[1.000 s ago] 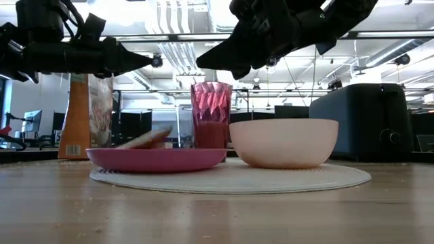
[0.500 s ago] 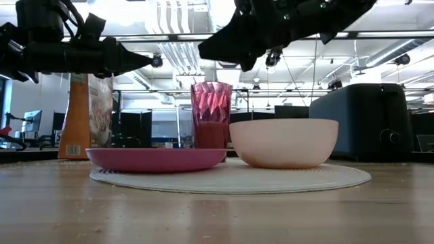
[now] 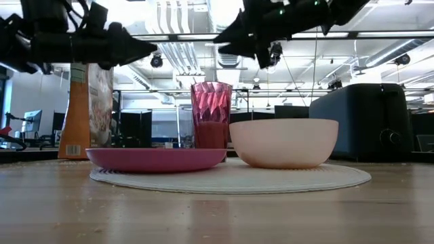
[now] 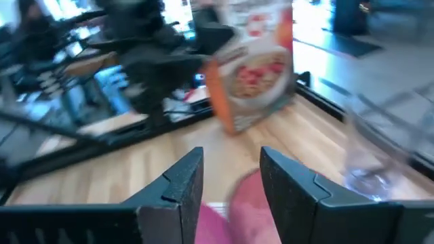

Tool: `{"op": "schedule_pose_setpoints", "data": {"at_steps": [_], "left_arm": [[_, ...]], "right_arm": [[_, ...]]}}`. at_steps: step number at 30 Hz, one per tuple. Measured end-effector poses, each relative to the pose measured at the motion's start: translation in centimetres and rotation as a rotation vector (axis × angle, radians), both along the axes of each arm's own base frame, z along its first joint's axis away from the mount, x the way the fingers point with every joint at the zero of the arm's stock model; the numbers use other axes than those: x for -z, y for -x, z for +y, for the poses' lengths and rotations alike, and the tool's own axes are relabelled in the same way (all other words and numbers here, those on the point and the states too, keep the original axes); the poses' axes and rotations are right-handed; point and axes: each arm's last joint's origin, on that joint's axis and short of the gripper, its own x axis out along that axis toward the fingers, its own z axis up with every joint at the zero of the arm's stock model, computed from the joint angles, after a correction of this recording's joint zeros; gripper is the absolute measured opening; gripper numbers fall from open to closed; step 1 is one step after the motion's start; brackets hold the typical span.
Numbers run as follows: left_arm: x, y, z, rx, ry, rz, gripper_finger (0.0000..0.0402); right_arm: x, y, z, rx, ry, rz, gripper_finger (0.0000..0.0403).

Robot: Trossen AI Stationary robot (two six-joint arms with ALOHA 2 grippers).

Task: Arrange a breakfast setting
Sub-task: Put the bagel from the toaster onto the pink plate on the placemat

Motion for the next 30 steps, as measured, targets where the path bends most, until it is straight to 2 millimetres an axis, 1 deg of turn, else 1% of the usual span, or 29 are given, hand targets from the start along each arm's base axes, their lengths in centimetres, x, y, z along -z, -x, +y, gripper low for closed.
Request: {"op": "schedule_pose_setpoints", "data": {"at_steps": [3,7,11,16,18,23,25,30], "left_arm": [[-0.8,-0.7,0.1,0.001,0.004,0.024,0.0261],[-1.5,-1.8,0.3,0.003,0.025,0.144,0.0261],[-2.2,-2.6,0.5,0.005,0.061,0.243,0.0261],[-3.5,-3.0,0.4,0.053,0.040,0.241,0.0261],[-3.8,-3.1,0.2,0.110,0.017,0.237,0.0261],[-3.5,-3.2,-0.3,0.303,-0.002,0.268,0.0261],[-3.2,-3.3,-0.6,0.410,0.004,0.286,0.0261],[-3.4,-3.3,-1.2,0.625,0.082,0.250,0.0261]], "right_arm": [[0.1,0.2,-1.6,0.067,-0.093,-0.016,0.0146],[0.5,0.6,-3.1,0.129,-0.163,0.016,0.0160],[0.0,1.6,-4.0,0.168,-0.233,0.022,0.0171],[-1.0,3.1,-4.4,0.176,-0.322,0.032,0.0173],[-1.5,3.6,-4.5,0.182,-0.360,0.023,0.0173],[-2.3,4.9,-4.5,0.197,-0.434,0.032,0.0173],[-2.4,5.4,-4.2,0.154,-0.483,0.055,0.0171],[-2.2,5.9,-3.1,-0.023,-0.647,0.142,0.0171]]}}
